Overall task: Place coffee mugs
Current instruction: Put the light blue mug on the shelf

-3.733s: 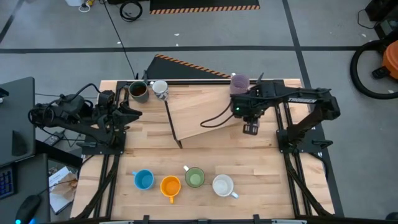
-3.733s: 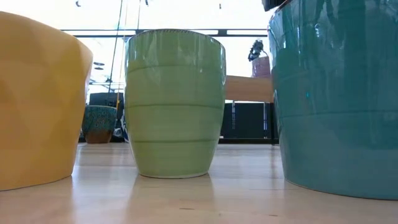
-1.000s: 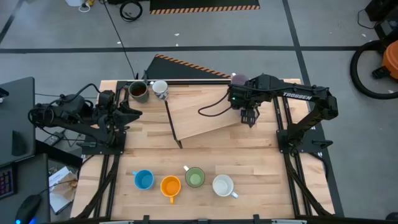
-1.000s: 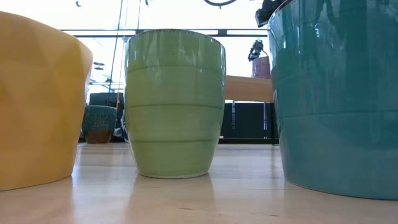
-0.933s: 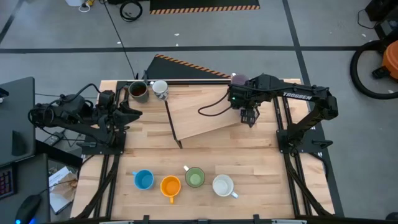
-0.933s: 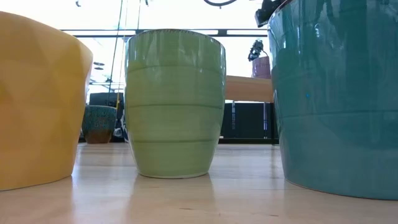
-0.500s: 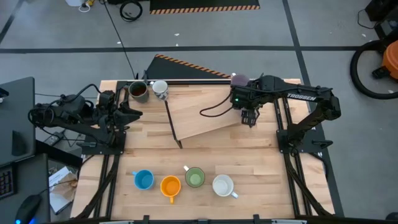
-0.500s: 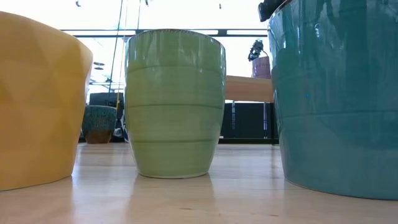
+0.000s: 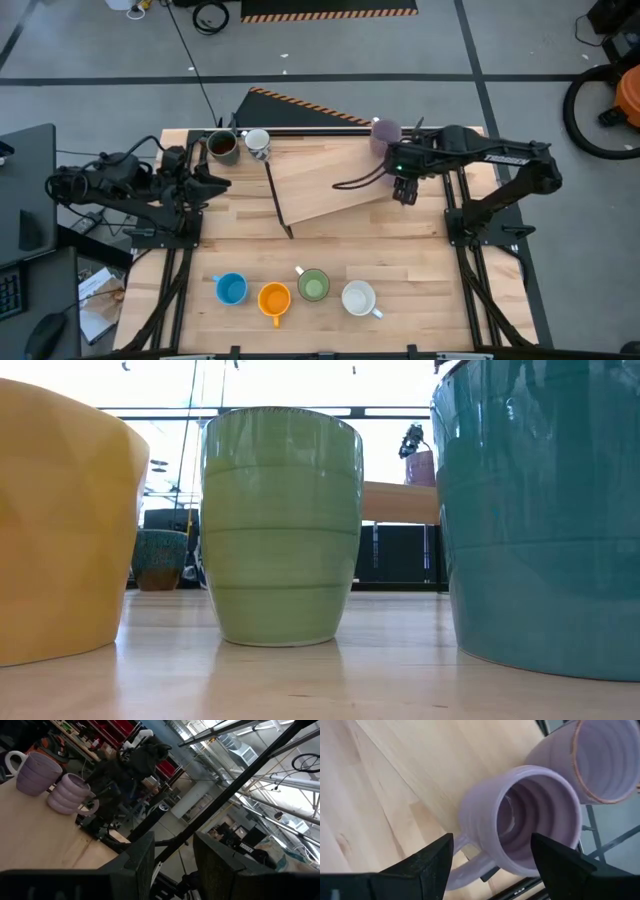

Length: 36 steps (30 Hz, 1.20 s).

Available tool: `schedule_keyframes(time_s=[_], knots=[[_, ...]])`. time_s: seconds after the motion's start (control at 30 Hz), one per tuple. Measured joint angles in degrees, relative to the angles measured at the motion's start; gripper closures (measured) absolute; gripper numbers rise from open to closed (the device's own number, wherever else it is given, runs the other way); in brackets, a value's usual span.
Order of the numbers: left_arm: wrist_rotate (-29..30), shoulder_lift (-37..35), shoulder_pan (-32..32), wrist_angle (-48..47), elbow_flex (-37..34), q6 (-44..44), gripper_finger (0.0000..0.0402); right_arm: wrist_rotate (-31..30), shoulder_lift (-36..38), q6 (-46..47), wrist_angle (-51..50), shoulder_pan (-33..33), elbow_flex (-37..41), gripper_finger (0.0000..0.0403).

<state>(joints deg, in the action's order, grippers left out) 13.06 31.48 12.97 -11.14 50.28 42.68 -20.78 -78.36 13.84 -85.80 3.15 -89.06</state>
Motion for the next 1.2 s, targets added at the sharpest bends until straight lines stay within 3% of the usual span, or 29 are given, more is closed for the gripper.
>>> schedule_keyframes(time_s=[0.23, 0.47, 0.77, 1.2], knots=[[0.00, 1.72, 0.00, -0.07, 0.00, -0.46, 0.0260, -3.63, 2.16, 1.45, 1.89, -4.00, -0.02, 0.0130], [-0.01, 3.45, 0.01, -0.15, 0.00, -0.28, 0.0260, -3.29, 2.07, 2.39, 5.46, -8.36, -0.02, 0.0130], [-0.42, 3.77, 0.02, -0.33, 0.00, 0.17, 0.0260, 2.38, -0.94, 7.24, 13.59, -15.42, -0.02, 0.0130], [-0.44, 3.77, 0.00, -0.26, 0.00, 0.15, 0.0260, 10.73, -12.14, 18.03, 22.26, -27.91, -0.02, 0.0131]])
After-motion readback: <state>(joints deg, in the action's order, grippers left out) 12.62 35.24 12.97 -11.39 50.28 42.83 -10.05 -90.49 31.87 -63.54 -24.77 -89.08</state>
